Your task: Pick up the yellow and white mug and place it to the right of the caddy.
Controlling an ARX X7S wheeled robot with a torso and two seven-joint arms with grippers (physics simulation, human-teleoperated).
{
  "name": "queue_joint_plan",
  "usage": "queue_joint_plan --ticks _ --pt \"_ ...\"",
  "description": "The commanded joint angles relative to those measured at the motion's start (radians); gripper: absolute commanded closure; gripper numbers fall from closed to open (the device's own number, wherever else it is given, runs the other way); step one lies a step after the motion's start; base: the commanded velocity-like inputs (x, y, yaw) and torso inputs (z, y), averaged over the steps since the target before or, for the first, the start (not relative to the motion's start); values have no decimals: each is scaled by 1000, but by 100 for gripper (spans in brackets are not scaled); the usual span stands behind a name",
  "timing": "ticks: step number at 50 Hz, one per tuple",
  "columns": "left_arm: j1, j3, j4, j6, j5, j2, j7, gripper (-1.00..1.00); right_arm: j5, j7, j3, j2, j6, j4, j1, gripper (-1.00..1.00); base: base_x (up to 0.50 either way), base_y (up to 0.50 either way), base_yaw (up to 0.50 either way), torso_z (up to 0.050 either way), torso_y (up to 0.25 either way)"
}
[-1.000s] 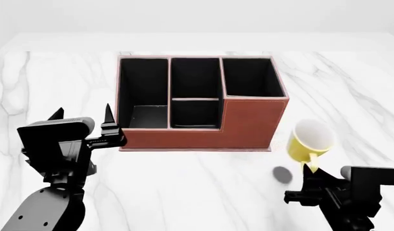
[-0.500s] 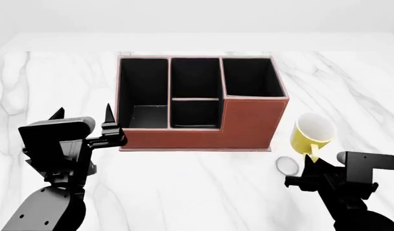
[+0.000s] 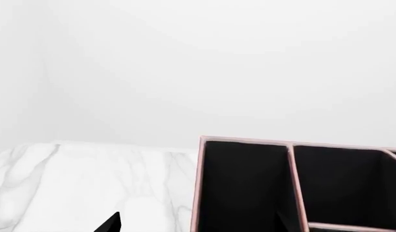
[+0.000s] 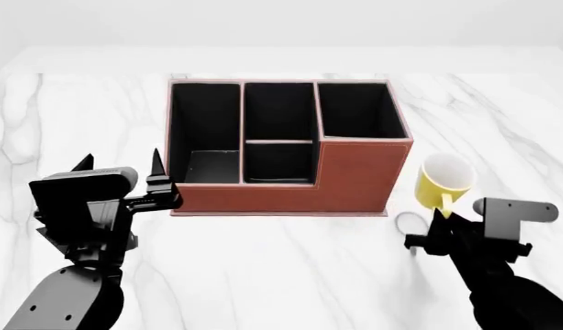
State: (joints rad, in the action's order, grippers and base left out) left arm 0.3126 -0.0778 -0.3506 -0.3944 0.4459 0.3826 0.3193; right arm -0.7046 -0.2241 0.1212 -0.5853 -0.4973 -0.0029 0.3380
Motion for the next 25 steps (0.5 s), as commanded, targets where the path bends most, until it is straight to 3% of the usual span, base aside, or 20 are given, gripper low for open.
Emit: queue_joint_plan --ticks 1,25 --pt "2 -4 3 1 0 2 2 -100 35 21 11 13 7 66 54 100 0 0 0 0 0" --pt "4 -11 8 4 1 4 7 -100 74 75 50 52 41 230 151 100 0 0 0 0 0"
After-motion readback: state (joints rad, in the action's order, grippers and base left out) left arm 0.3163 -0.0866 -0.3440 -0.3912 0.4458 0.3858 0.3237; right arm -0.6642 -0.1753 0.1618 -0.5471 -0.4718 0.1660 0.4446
